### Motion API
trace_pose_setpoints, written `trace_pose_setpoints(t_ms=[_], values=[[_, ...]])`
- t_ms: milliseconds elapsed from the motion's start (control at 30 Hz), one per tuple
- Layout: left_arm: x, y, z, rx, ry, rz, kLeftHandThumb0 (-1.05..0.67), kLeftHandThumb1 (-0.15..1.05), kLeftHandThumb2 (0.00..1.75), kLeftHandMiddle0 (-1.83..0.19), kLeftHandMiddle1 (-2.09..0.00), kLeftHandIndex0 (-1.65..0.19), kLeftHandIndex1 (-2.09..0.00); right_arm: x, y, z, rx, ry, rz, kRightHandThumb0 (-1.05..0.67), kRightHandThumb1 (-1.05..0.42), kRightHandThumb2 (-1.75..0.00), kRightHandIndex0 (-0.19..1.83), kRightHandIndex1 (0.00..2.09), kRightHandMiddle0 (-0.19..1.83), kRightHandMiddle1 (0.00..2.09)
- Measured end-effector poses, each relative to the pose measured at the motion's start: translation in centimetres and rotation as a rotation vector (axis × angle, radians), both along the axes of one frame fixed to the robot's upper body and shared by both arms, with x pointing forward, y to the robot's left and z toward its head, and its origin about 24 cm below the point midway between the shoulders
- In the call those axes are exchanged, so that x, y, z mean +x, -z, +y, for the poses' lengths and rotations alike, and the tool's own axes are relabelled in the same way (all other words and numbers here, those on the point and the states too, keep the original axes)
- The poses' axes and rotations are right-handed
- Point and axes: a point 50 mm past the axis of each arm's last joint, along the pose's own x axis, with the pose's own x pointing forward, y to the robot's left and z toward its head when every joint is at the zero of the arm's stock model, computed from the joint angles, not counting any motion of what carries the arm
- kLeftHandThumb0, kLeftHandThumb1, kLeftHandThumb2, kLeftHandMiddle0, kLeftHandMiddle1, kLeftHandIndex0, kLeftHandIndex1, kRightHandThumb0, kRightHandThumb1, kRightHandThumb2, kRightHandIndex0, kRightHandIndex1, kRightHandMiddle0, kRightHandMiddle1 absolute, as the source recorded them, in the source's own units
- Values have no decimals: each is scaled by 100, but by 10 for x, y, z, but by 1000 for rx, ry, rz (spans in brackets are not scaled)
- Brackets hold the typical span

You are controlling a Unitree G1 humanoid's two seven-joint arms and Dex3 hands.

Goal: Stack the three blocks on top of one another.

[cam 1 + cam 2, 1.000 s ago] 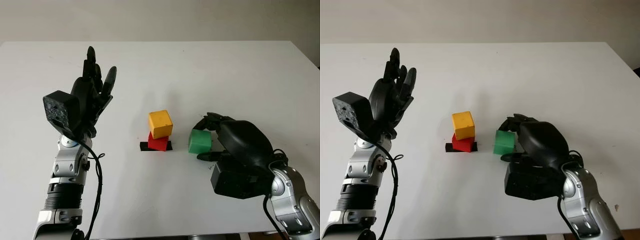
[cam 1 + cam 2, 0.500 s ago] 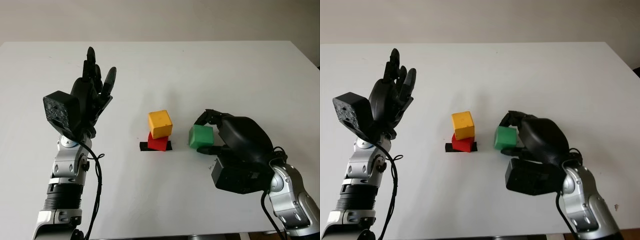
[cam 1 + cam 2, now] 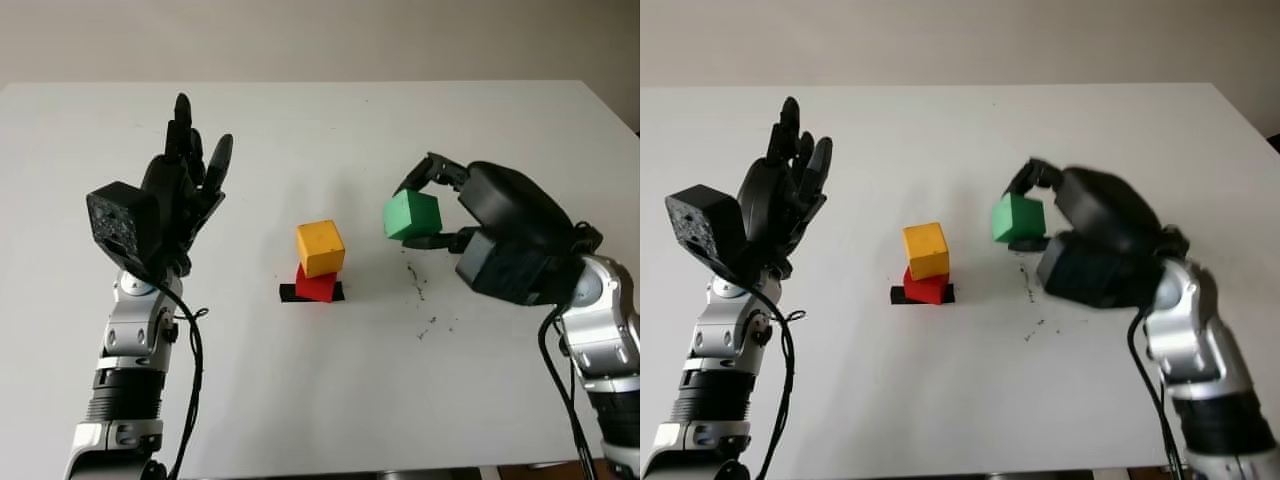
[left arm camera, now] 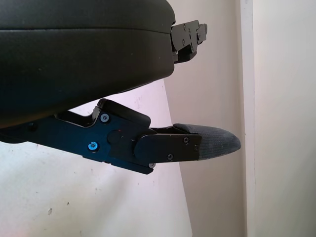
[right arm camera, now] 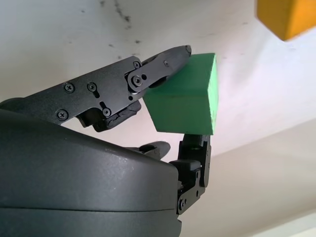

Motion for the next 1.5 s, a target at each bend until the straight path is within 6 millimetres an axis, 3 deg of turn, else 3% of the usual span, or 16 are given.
trace_pose_setpoints(t_ms=[167,433,733,1033,1300,1500], values=[[0,0,0,-1,1,-5,-72,105,45,18,-5,19,-5,19,-29,-1,2,-95,47,-41,-95,-5,43,7,41,143],[-1,0,0,-16,20,-15,-73,105,54,19,0,19,0,38,-69,17,26,-264,122,-39,-94,-5,42,6,39,153],[-1,0,0,-17,26,-15,-73,105,55,19,0,19,0,44,-83,51,7,-375,141,-42,-95,-6,41,5,34,157],[-1,0,0,-20,15,-16,-74,105,52,19,0,19,0,42,-74,65,126,-395,225,-45,-97,-6,38,4,29,165],[-1,0,0,-21,11,-15,-74,105,52,19,-1,19,0,33,-34,66,297,-359,324,-48,-97,-6,35,2,36,170],[-1,0,0,-20,12,-15,-74,105,52,19,-1,19,0,28,-13,61,396,-317,412,-47,-98,-6,31,1,30,169]])
